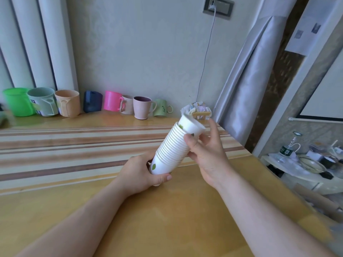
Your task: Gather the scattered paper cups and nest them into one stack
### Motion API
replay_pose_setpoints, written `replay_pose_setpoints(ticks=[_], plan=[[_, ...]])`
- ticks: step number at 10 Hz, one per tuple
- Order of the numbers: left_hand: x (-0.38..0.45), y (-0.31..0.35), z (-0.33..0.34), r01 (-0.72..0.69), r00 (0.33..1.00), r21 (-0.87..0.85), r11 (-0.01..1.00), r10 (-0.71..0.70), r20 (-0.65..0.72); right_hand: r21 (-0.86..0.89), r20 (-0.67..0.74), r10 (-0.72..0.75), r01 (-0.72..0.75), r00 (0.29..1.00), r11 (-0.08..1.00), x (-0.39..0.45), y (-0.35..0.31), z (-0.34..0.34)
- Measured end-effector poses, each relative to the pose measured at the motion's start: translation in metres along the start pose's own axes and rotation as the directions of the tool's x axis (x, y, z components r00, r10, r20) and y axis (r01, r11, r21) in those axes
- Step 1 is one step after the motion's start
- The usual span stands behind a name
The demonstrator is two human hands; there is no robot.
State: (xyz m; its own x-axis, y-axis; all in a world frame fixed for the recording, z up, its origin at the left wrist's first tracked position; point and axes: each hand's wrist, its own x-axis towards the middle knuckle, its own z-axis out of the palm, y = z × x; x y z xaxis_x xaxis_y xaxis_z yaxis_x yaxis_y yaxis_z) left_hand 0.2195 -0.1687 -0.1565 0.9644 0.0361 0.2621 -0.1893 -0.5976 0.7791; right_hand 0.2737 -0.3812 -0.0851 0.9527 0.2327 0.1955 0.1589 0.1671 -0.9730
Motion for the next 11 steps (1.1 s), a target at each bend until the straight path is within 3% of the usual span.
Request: replay_pose_setpoints(ticks=[2,4,5,6,8,9,10,11], plan=[[0.003,-0.004,0.000,0.065,0.996,0.040,0.997,-0.062,-0.071,-0.269,0.167,0.165,-0.116,0.972,0.956,-0.010,0.065,0.023],[0.004,-0.007,0.000,0.132,0.979,0.002,0.991,-0.130,-0.159,-0.403,0.095,0.096,-0.050,0.991,0.914,0.024,0.080,0.040],[0.008,-0.010,0.002,0.140,0.962,0.021,0.990,-0.131,-0.238,-0.481,0.123,0.070,-0.002,0.990,0.877,0.040,0.081,0.043],[0.010,-0.009,0.004,0.183,0.950,0.072,0.980,-0.158,-0.270,-0.549,0.153,0.057,0.037,0.987,0.835,0.049,0.090,0.044],[0.014,-0.010,0.011,0.243,0.956,0.330,0.912,-0.167,-0.241,-0.641,0.146,0.058,0.050,0.988,0.766,0.049,0.100,0.044],[0.012,-0.008,0.013,0.305,0.951,0.487,0.818,-0.242,-0.190,-0.699,0.221,0.100,0.086,0.970,0.710,0.044,0.092,0.034],[0.010,0.002,0.016,0.370,0.929,0.530,0.763,-0.319,-0.189,-0.764,0.336,0.124,0.193,0.934,0.616,0.035,0.088,0.017],[0.011,0.010,0.006,0.376,0.908,0.573,0.728,-0.413,-0.071,-0.877,0.349,0.181,0.252,0.919,0.409,0.017,0.086,0.002]])
